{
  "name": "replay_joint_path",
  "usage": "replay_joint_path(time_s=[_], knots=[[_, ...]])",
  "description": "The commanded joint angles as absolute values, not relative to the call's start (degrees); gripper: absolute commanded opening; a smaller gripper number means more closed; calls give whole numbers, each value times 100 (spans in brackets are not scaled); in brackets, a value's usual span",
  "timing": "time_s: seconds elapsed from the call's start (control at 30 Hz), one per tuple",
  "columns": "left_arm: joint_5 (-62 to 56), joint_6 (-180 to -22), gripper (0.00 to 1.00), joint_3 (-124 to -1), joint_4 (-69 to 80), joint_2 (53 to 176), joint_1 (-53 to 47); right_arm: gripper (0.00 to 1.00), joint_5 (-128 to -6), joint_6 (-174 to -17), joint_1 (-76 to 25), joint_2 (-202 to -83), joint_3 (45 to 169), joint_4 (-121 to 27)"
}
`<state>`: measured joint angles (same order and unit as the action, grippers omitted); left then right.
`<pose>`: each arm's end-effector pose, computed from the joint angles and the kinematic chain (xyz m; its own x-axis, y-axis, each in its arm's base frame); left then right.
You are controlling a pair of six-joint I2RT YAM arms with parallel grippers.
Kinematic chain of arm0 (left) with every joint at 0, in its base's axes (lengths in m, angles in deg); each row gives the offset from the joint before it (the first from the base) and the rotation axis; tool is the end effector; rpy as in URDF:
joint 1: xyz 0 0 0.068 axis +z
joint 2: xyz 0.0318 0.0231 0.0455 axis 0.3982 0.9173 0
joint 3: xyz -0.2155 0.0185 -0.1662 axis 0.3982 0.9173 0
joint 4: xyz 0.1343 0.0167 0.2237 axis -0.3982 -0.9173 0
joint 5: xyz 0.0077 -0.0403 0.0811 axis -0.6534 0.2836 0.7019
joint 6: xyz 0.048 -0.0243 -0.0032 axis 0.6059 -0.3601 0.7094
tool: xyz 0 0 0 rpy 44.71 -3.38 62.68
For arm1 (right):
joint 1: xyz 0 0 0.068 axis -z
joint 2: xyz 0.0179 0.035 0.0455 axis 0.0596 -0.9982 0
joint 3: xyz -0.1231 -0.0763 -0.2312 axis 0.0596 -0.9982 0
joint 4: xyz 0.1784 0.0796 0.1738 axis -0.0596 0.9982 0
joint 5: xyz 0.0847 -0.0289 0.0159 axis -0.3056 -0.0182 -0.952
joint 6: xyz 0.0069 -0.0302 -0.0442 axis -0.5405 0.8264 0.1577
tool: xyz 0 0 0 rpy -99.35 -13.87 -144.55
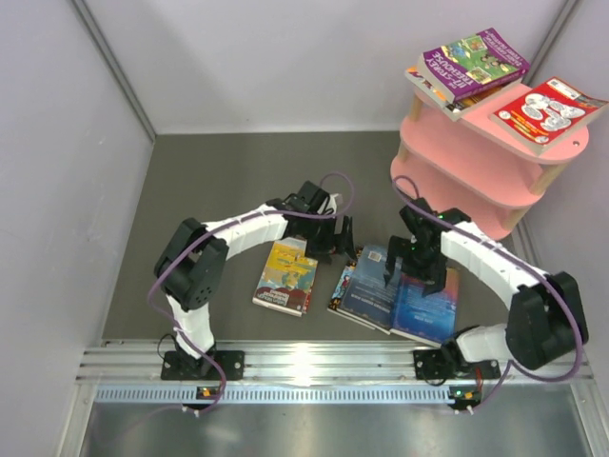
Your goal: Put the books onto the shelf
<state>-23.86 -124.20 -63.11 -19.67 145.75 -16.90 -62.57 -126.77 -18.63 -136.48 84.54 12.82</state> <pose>0.2860 -0.2658 0.1913 -0.9614 0.1658 -0.2196 0.2705 0.7157 -0.6439 0.2001 0.0834 0.2234 -0.9589 0.2766 -0.0634 0.2670 0.9551 0.1283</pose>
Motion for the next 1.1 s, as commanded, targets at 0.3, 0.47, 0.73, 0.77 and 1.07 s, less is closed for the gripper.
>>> replay_joint_path(time_s=[0.3,0.47,0.73,0.77,1.07], knots=[[-2108,-12461,93,-5639,-1620,13404,-1574,100,-5707,-12634,-3147,-15658,8006,1137],[-2047,-12470,93,-5437,-1593,13228,-1495,98,-5557,-12546,-3560,-16309,7998,988],[-2011,-12461,93,-5375,-1567,13140,-1389,11,-5206,-12617,-3737,-16442,8120,1023],[-2020,-12461,93,-5384,-1558,13149,-1389,3,-5197,-12617,-3754,-16425,8129,1023],[-1985,-12356,93,-5577,-1663,13193,-1389,0,-4741,-12722,-3921,-15179,9811,2313]])
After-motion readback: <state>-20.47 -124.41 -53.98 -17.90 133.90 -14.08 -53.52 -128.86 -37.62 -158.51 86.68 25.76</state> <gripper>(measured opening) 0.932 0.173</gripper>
